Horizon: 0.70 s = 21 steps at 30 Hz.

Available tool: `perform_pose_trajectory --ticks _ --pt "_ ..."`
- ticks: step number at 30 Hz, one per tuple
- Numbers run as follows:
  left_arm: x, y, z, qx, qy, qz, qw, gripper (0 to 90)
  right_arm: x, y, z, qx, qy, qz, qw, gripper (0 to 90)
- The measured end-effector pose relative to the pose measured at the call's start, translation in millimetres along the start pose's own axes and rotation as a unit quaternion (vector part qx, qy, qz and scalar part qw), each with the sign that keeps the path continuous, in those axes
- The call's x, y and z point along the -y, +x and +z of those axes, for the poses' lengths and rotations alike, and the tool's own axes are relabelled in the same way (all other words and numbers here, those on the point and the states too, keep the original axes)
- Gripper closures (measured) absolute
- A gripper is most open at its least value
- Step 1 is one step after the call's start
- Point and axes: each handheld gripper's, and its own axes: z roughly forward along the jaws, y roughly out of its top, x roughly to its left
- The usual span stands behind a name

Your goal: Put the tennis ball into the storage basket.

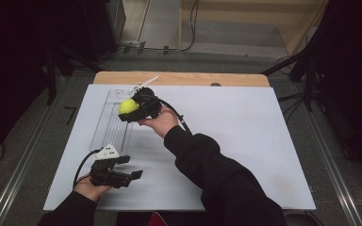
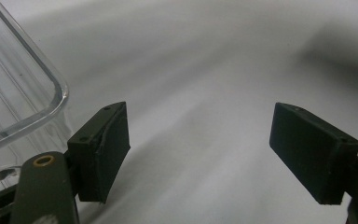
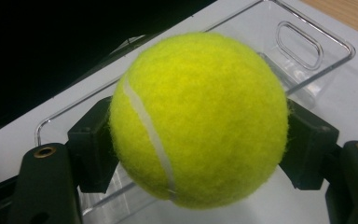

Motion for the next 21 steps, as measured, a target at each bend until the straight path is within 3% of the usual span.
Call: perform_pose_trajectory --ticks 21 --pt "0.3 -0.9 -0.3 0.004 0.001 0.002 1.0 20.4 -15.2 4.3 26.5 -0.006 -0.005 0.007 0.9999 23.1"
